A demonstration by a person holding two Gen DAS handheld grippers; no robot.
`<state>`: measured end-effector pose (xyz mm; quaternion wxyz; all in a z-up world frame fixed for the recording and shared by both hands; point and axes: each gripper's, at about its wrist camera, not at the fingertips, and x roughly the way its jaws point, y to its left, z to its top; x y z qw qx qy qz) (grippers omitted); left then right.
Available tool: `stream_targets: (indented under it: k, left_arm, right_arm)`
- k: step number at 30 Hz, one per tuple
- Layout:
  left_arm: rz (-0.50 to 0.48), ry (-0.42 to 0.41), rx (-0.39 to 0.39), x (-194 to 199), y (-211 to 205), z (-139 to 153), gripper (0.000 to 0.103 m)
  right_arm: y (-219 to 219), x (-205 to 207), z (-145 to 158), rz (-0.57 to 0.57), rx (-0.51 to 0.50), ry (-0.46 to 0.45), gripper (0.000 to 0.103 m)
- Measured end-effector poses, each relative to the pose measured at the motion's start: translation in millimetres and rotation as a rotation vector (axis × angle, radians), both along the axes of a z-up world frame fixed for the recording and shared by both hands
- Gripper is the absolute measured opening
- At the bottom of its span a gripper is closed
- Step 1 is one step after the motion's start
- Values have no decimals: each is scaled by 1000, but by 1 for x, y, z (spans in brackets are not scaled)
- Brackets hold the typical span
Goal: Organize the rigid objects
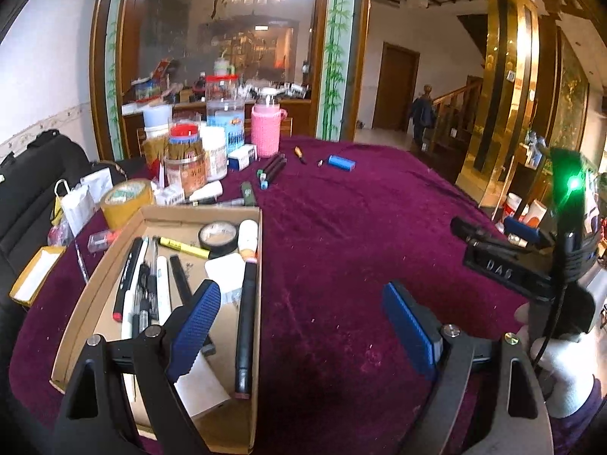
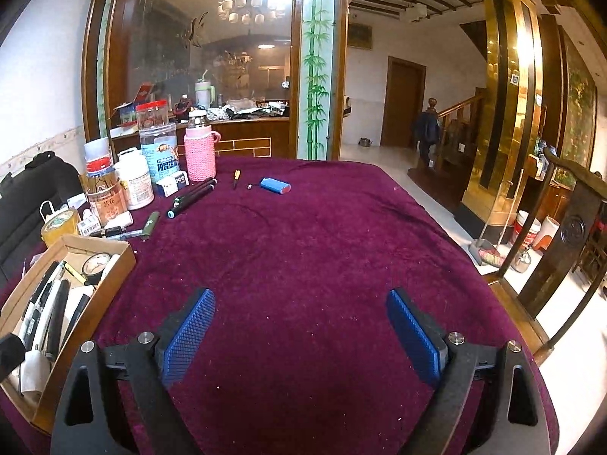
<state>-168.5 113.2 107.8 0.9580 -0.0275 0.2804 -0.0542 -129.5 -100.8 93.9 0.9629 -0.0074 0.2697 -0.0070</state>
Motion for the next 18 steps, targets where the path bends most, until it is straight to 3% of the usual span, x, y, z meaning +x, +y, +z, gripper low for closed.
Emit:
stream_targets:
  k: [3,5,8,11,13,15,18]
  left_arm:
    - [33,-81,22,-11,-1,10,88]
    - [82,-152,54,-20,0,19,94]
    - [203,-331,103,-47,4,38,103]
    - [287,-482,78,-73,13,59,103]
    - [305,-478,61,-74,18,68,103]
    - [271,-413,53,-65,21,72,103]
    - [175,-312,-41,-51,34,65,103]
  right_arm:
    - [0,-4,0,7,19,-16,94]
    - [2,-6,1,21,26,-28,94]
    - [7,-13,5,51,31,-63,94]
    - [17,-19,9,87,29,-92,94]
    - [25,-24,10,112,31,-103,94]
    - [32,-26,11,137,30,-112,95]
    - [46,-34,11,177,6,-122,95]
